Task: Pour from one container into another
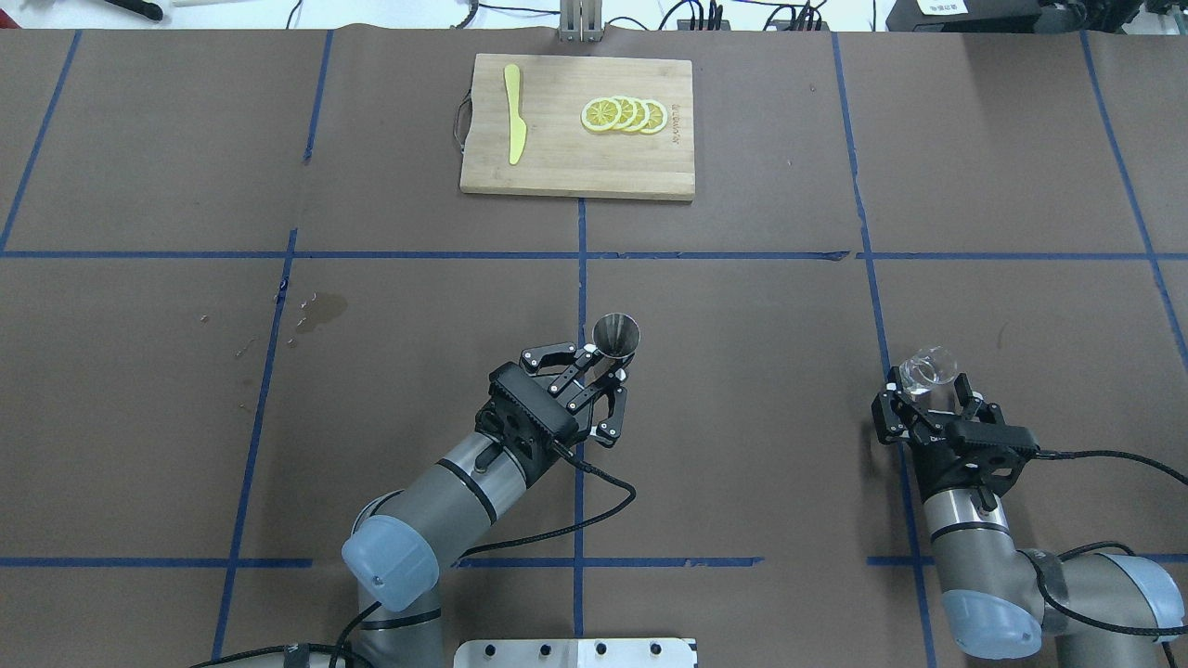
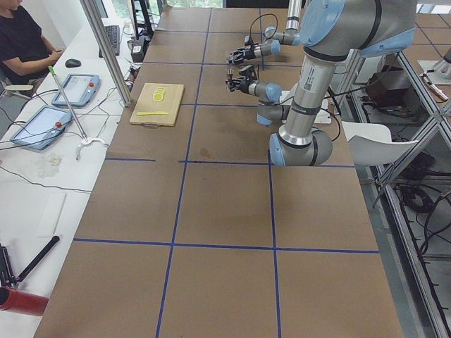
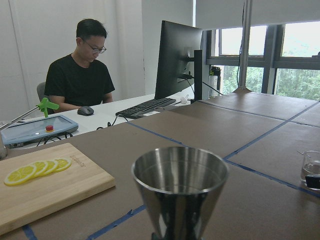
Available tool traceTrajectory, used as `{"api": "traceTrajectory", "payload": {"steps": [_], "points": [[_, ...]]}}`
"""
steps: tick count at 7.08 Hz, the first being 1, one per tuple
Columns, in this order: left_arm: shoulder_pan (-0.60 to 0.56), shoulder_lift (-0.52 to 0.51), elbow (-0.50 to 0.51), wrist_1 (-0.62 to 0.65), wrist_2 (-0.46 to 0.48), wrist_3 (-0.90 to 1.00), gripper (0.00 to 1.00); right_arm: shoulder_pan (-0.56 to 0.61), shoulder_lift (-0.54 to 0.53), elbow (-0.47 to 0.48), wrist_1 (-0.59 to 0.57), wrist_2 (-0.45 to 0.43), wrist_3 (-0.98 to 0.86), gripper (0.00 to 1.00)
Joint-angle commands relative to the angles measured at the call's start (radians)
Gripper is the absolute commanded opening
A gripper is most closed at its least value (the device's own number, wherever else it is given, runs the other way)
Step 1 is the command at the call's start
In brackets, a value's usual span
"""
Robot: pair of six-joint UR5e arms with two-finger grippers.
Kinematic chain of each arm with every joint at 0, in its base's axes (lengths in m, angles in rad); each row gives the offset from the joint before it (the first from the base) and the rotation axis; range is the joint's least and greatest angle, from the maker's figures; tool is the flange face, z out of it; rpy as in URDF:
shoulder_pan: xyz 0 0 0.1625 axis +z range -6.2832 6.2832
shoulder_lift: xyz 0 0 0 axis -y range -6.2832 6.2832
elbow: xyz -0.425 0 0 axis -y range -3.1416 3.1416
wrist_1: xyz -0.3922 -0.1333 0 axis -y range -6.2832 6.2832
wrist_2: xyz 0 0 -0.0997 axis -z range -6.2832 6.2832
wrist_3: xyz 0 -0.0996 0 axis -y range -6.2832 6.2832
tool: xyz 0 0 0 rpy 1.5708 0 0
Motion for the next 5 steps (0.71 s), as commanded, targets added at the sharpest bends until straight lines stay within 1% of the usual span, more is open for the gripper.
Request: {"api": "traceTrajectory", "payload": {"steps": [1,2,3,4,5], "points": [[0.0,0.0,0.0,0.0,0.0,0.0,0.0,0.002,0.007,-0.004,0.003,0.002,-0.009,0.88],[0.0,0.0,0.0,0.0,0.001,0.0,0.0,0.002,0.007,-0.004,0.003,0.002,-0.014,0.87],[0.0,0.0,0.0,0.0,0.0,0.0,0.0,0.004,0.007,-0.004,0.003,0.002,-0.014,0.81],[0.0,0.0,0.0,0.0,0.001,0.0,0.0,0.002,0.006,-0.004,0.003,0.0,-0.014,0.7],[0.0,0.0,0.0,0.0,0.002,0.0,0.0,0.001,0.006,-0.004,0.003,0.002,-0.014,0.55]]}}
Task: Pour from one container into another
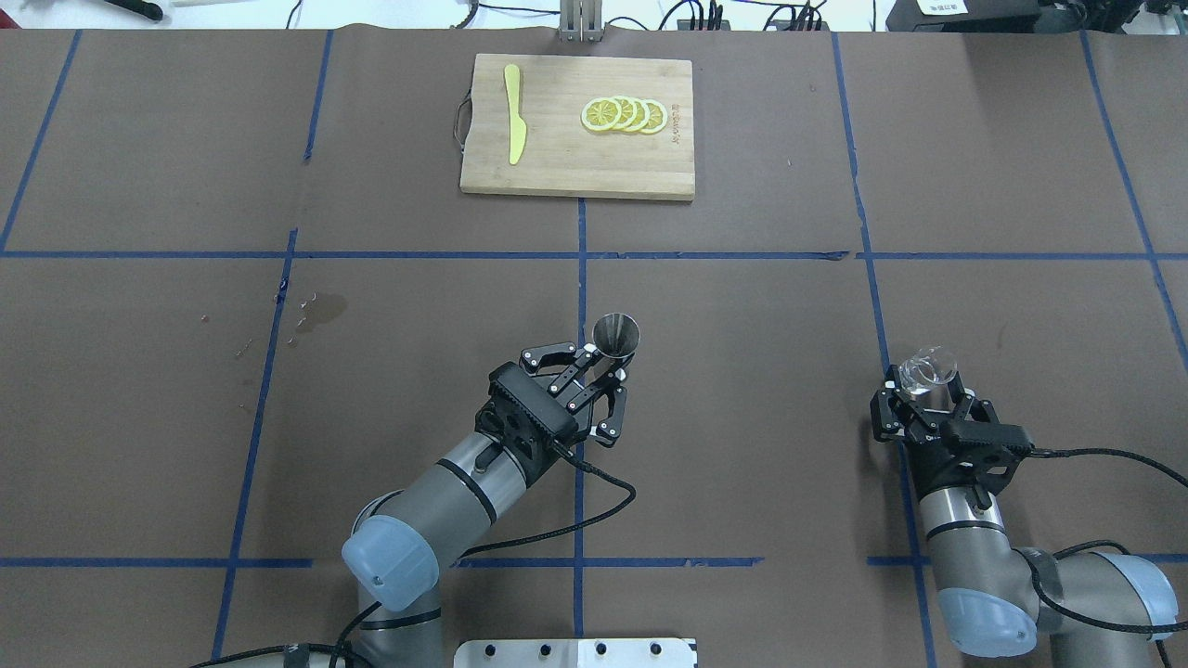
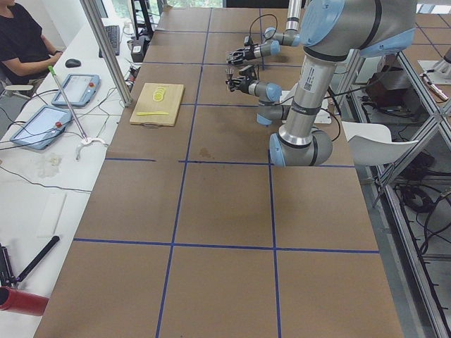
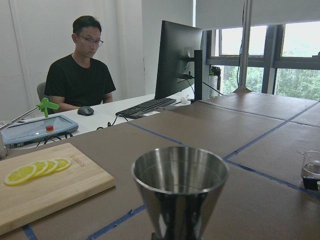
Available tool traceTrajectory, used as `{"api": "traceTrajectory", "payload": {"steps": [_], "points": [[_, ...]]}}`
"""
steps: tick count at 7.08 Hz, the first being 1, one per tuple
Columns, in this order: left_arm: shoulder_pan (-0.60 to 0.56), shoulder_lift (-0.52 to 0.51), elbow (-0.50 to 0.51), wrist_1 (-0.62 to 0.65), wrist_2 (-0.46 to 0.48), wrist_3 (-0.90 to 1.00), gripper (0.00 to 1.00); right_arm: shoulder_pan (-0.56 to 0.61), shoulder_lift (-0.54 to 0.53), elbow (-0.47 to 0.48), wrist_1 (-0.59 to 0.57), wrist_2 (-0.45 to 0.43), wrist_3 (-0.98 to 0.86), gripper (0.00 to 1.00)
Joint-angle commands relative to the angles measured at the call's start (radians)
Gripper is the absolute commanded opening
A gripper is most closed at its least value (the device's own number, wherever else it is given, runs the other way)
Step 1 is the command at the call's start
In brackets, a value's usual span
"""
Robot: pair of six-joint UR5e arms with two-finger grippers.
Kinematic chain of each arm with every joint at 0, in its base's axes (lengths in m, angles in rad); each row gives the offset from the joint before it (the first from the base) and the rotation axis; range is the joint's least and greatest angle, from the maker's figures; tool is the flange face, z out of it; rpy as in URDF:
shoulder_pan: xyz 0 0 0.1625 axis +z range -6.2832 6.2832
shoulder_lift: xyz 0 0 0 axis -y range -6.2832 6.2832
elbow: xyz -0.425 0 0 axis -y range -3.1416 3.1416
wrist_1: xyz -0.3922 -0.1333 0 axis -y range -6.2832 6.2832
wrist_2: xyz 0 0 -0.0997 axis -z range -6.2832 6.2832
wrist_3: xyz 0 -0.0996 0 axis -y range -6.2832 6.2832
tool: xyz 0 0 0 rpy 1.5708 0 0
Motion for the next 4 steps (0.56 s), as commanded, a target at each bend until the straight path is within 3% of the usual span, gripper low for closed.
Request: {"api": "traceTrajectory", "payload": {"steps": [1,3,4], "points": [[0.0,0.0,0.0,0.0,0.0,0.0,0.0,-0.003,-0.001,0.0,0.001,0.001,-0.002,0.34],[0.0,-0.002,0.0,0.0,0.0,0.002,0.0,0.002,0.002,0.008,0.049,0.008,-0.093,0.08],[0.0,-0.002,-0.002,0.0,-0.001,0.002,0.0,0.003,0.005,0.006,0.164,0.008,-0.209,0.07]]}}
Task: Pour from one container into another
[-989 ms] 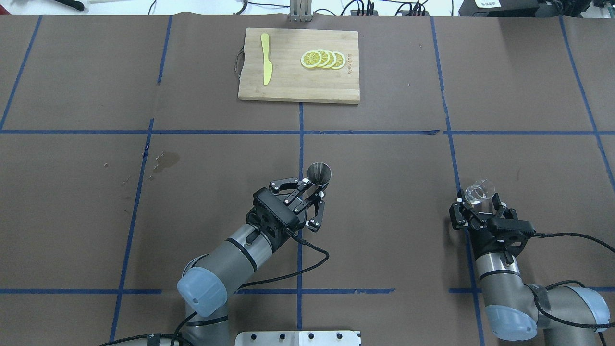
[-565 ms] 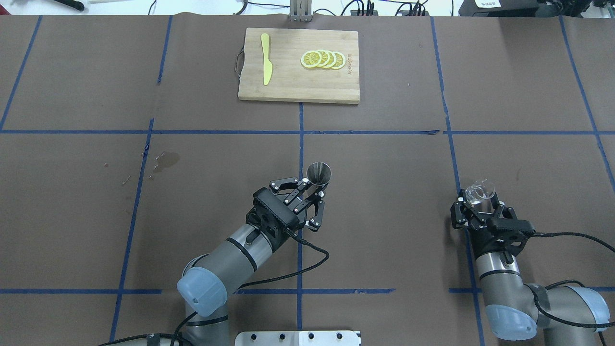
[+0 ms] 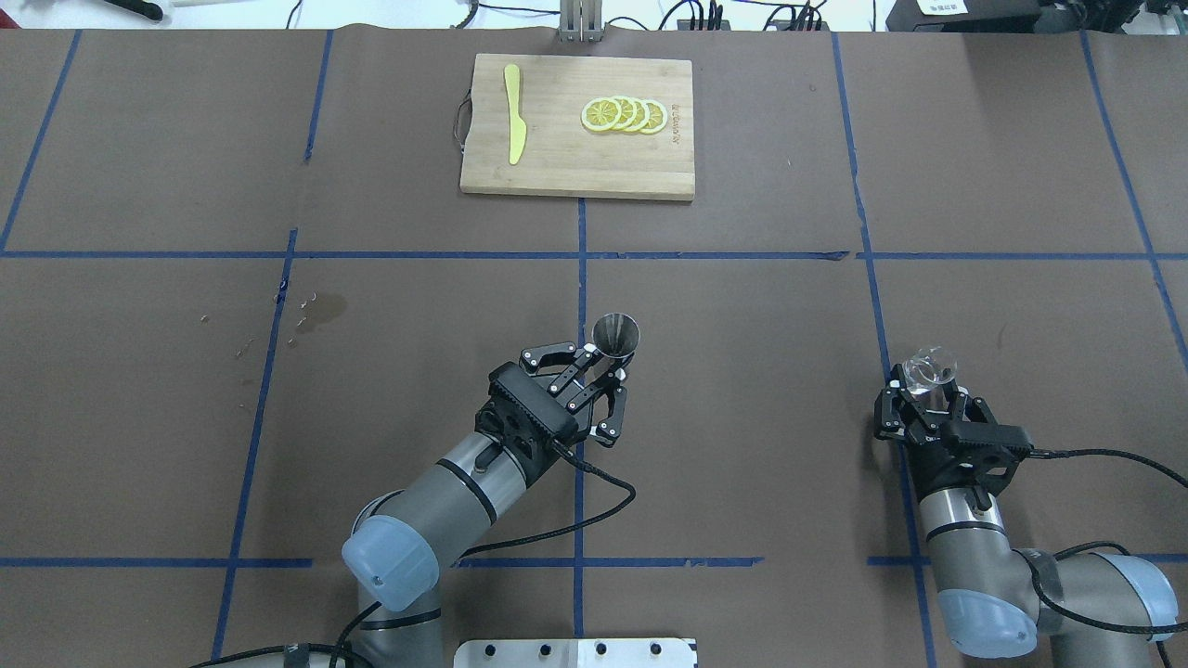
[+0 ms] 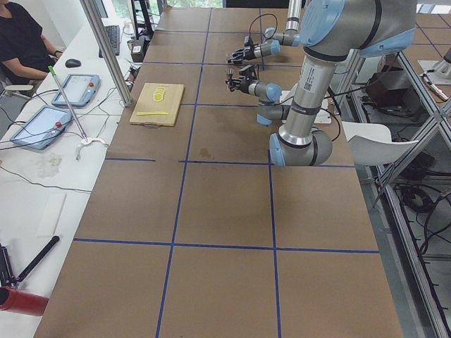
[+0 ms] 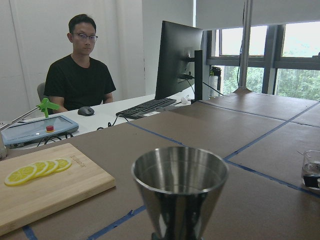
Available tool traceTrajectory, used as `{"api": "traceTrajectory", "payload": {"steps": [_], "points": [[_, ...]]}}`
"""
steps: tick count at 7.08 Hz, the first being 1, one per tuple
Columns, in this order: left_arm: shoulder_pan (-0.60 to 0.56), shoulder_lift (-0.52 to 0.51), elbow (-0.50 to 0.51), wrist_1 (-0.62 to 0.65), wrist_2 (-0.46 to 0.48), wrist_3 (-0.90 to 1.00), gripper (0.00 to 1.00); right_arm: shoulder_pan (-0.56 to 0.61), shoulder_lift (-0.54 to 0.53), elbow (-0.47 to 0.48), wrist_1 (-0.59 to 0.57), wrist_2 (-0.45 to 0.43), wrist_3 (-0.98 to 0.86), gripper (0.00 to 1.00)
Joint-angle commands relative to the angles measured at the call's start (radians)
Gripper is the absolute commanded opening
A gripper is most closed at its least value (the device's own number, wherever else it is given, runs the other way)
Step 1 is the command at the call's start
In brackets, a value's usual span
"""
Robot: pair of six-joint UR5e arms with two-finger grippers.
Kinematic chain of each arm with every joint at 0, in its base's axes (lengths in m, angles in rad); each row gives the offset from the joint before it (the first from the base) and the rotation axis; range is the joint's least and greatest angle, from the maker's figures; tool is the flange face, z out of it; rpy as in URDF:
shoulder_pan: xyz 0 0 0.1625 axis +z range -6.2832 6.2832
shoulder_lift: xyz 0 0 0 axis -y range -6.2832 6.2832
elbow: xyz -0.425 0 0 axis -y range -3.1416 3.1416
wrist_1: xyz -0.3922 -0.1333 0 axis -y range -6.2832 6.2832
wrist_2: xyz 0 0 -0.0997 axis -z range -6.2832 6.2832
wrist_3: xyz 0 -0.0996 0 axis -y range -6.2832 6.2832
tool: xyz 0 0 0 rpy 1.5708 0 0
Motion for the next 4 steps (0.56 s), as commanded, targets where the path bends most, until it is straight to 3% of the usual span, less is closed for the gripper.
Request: {"api": "traceTrajectory", "payload": {"steps": [1,4], "points": [[0.0,0.0,-0.001,0.0,-0.001,0.001,0.0,0.008,0.033,0.002,0.219,0.01,-0.229,0.08],[0.0,0.001,-0.003,-0.002,-0.003,0.056,0.0,0.005,0.089,0.027,0.247,0.01,-0.355,0.0]]}}
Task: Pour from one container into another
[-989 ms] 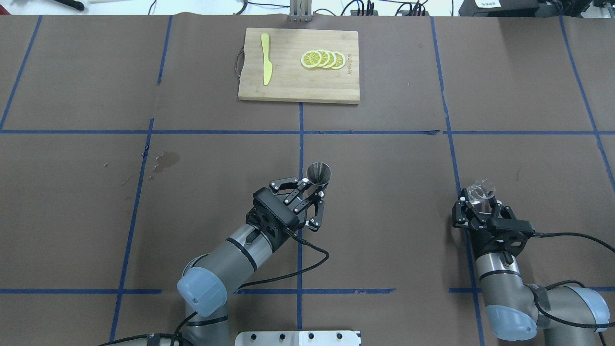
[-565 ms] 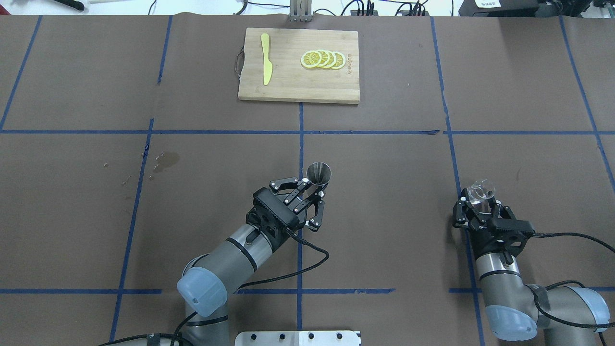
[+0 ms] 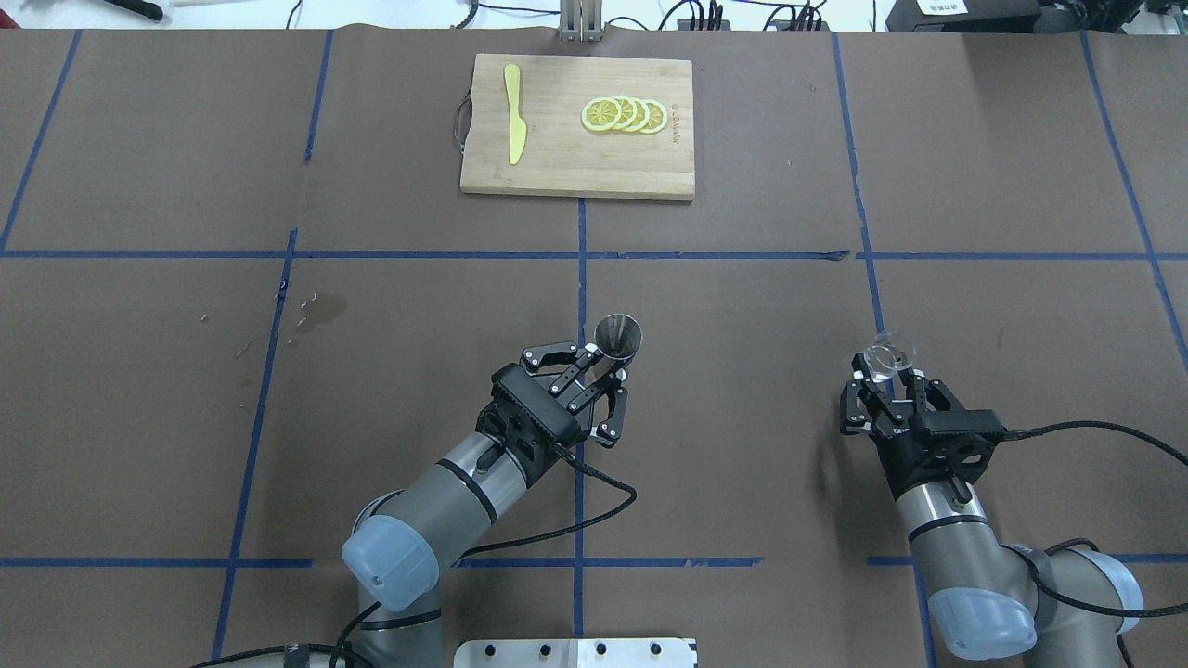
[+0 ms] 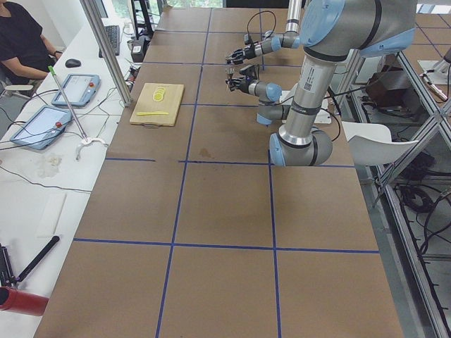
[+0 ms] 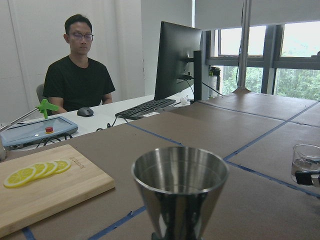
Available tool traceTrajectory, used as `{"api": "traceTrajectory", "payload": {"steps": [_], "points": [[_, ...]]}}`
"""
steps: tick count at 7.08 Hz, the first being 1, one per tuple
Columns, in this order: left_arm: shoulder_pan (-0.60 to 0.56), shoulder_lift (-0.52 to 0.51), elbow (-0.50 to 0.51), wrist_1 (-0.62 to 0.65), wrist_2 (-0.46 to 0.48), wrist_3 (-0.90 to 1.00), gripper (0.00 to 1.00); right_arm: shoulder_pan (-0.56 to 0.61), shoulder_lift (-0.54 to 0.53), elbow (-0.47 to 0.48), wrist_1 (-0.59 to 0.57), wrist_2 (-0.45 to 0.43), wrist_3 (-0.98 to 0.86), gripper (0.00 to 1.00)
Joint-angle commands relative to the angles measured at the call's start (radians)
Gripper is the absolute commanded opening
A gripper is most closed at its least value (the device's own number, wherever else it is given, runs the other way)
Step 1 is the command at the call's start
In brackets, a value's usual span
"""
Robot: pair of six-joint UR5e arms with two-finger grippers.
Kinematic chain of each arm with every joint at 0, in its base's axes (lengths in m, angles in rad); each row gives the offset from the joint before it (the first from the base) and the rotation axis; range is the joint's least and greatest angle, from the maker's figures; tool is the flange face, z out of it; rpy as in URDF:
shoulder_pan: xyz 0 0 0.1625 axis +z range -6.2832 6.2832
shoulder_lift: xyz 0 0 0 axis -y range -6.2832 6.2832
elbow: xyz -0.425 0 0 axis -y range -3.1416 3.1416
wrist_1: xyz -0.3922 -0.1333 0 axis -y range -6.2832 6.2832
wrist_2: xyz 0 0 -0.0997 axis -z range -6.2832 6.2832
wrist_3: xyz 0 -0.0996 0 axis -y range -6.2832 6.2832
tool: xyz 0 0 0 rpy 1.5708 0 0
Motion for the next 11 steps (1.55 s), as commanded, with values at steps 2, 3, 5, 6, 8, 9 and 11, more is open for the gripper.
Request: {"api": "traceTrajectory", "payload": {"steps": [2,3,5,6,8,9,11], "points": [[0.002,0.0,-0.002,-0.003,-0.001,0.014,0.0,-0.001,0.037,0.214,0.004,0.022,-0.24,0.0],[0.002,0.0,-0.002,-0.003,-0.001,0.014,0.0,-0.001,0.039,0.283,-0.006,0.029,-0.264,0.0],[0.003,0.0,-0.004,-0.003,-0.001,0.013,0.0,-0.002,0.063,0.328,-0.026,0.034,-0.378,0.0],[0.005,0.0,-0.002,-0.003,-0.001,0.013,0.0,-0.002,0.135,0.333,-0.124,0.034,-0.386,0.0],[0.005,0.0,-0.002,-0.004,-0.001,0.013,0.0,-0.005,0.338,0.347,-0.386,0.067,-0.388,0.0],[0.005,0.0,-0.001,-0.004,-0.001,0.013,0.0,-0.001,0.351,0.365,-0.431,0.077,-0.39,0.0],[0.005,-0.001,-0.001,-0.004,-0.001,0.013,0.0,-0.001,0.356,0.371,-0.514,0.077,-0.39,0.0]]}}
